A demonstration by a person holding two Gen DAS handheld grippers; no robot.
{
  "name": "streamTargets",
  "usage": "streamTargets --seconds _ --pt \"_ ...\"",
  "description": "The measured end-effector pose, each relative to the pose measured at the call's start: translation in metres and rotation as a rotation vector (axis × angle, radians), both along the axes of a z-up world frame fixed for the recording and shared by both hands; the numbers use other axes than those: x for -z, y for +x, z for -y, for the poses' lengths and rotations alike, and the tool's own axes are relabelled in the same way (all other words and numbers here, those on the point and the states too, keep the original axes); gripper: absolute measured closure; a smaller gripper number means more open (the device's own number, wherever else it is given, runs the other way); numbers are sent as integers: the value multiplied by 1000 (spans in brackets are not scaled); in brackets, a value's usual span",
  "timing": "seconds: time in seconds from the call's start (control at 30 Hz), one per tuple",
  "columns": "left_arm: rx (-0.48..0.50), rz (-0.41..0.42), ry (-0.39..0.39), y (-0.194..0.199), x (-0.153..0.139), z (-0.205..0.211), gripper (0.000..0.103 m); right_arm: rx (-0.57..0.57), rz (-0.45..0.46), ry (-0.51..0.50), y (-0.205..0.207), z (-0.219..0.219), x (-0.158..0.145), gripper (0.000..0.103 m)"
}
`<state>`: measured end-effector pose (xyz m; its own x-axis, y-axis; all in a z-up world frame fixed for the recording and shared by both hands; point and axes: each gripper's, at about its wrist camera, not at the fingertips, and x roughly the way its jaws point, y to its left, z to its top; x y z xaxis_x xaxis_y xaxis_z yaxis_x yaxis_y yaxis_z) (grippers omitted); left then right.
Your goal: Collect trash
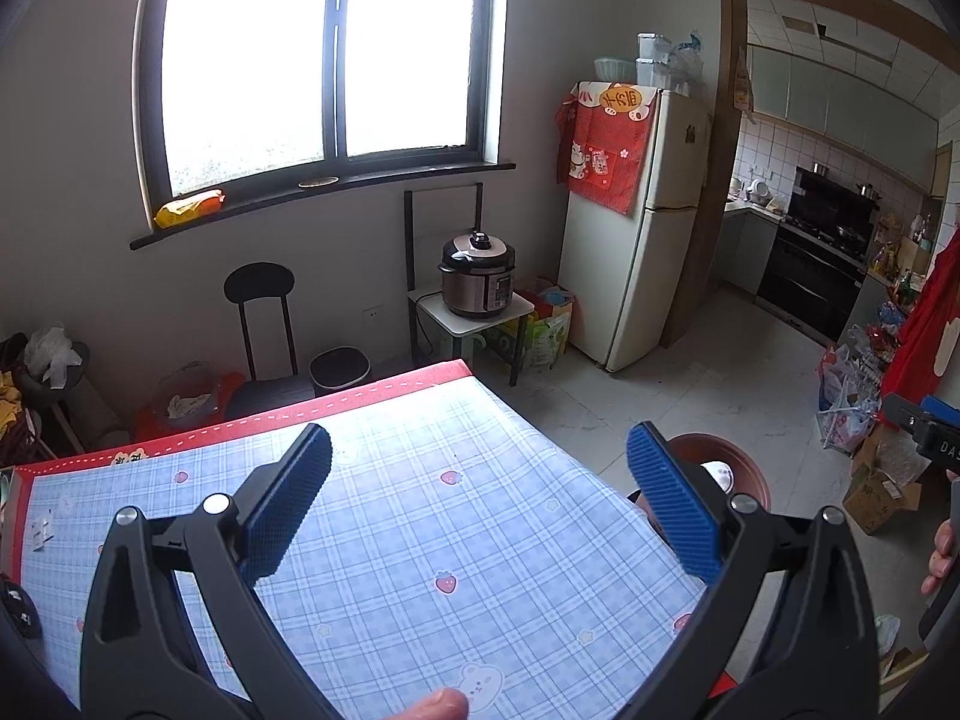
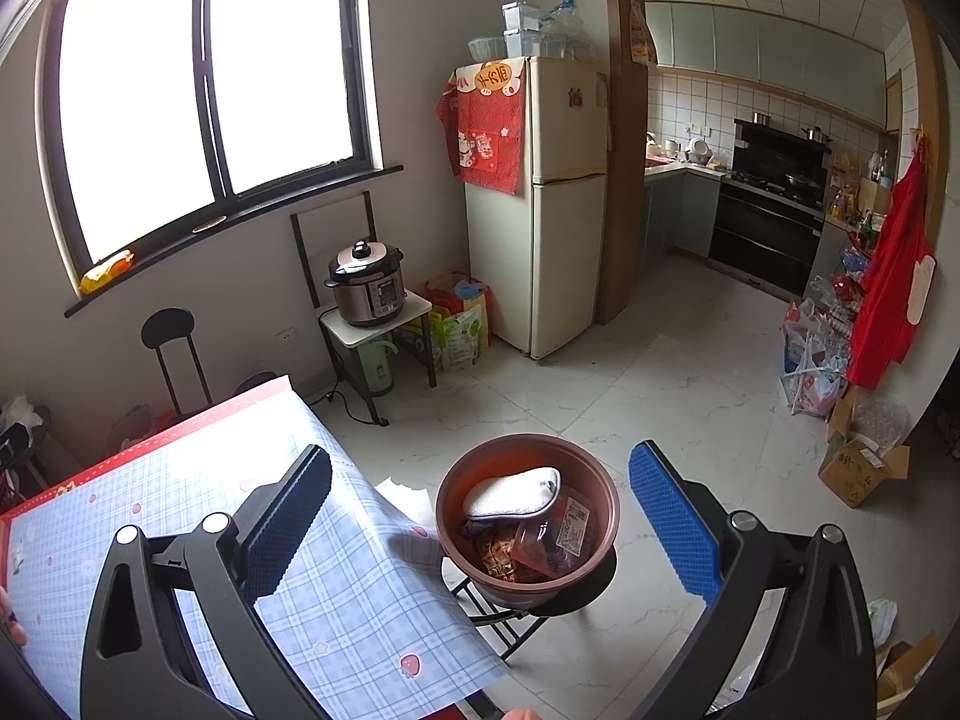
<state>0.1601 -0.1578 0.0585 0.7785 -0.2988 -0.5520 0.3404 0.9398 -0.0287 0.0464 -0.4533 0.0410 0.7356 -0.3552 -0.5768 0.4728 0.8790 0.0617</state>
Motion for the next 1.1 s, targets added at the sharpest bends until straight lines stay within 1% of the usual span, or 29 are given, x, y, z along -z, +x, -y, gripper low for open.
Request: streamTargets --seconds 0.13,0.27,0.37,0.5,0.6,1.1 --pt "19 8 -6 -3 -3 6 6 18 -4 2 -1 5 1 6" --pt "35 26 23 -7 -3 15 6 31 1 14 -4 8 2 6" --pt "46 20 20 -9 -3 18 6 38 3 15 -6 11 2 6" --pt "52 16 9 -10 -2 18 6 50 9 26 -11 17 3 6" --pt "56 19 18 -10 -2 20 6 56 6 27 -11 19 4 6" --pt "54 11 11 -10 0 20 6 58 7 32 -16 18 5 6"
